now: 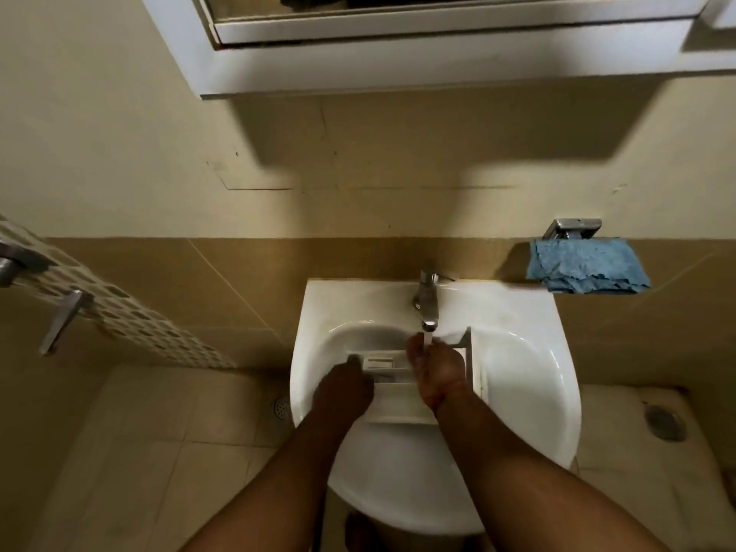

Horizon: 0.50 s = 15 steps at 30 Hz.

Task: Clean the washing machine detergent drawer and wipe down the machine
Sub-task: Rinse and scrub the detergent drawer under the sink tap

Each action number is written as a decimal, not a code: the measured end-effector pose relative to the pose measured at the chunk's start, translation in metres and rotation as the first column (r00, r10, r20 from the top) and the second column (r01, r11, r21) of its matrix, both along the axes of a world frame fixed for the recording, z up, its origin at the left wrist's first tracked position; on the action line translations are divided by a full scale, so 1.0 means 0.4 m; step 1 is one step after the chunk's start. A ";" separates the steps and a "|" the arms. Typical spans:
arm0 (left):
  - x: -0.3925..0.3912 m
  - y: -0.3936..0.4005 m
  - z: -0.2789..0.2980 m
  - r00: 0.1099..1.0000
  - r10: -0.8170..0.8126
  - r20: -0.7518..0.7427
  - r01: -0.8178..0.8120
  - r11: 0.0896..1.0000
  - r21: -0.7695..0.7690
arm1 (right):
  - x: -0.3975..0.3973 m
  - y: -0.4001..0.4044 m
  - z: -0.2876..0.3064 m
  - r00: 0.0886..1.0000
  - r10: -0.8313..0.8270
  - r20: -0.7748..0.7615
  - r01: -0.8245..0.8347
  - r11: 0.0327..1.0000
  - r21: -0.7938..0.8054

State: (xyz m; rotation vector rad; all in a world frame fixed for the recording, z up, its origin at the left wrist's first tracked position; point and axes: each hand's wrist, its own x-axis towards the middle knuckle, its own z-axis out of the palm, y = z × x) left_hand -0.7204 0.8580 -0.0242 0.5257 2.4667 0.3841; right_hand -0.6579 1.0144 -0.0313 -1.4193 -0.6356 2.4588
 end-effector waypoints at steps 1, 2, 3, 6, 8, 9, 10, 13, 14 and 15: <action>-0.020 0.013 -0.010 0.989 -0.090 -0.119 0.093 0.996 0.017 | -0.003 -0.003 -0.001 0.994 -0.104 -0.046 0.097 0.987 -0.129; -0.035 0.026 -0.020 0.967 -0.169 -0.190 0.174 0.985 0.008 | -0.003 -0.006 -0.012 0.979 -0.196 -0.053 0.179 0.958 -0.224; -0.051 0.038 -0.033 0.950 -0.235 -0.207 0.237 0.971 -0.015 | -0.001 -0.004 -0.020 0.956 -0.284 -0.072 0.254 0.926 -0.280; -0.075 0.069 -0.071 0.884 -0.446 -0.143 0.429 0.893 -0.133 | -0.003 -0.008 -0.030 0.905 -0.386 -0.176 0.303 0.878 -0.370; -0.098 0.079 -0.093 0.825 -0.543 -0.155 0.514 0.836 -0.193 | -0.019 -0.010 -0.025 0.914 -0.355 -0.197 0.276 0.900 -0.337; -0.107 0.082 -0.098 0.802 -0.575 -0.162 0.541 0.814 -0.210 | -0.026 -0.014 -0.027 0.932 -0.292 -0.217 0.233 0.937 -0.261; -0.115 0.083 -0.099 0.789 -0.591 -0.171 0.556 0.804 -0.212 | -0.028 -0.014 -0.029 0.970 -0.140 -0.199 0.125 0.988 -0.086; -0.128 0.081 -0.087 0.812 -0.557 -0.177 0.543 0.831 -0.124 | -0.020 -0.019 -0.027 0.890 0.370 0.266 -0.454 0.770 0.448; -0.131 0.080 -0.089 0.816 -0.550 -0.178 0.541 0.835 -0.102 | -0.011 -0.010 -0.034 0.751 0.431 0.500 -0.659 0.534 0.530; -0.133 0.081 -0.084 0.814 -0.550 -0.186 0.542 0.835 -0.094 | 0.000 -0.001 -0.026 0.568 0.397 0.721 -0.822 0.238 0.517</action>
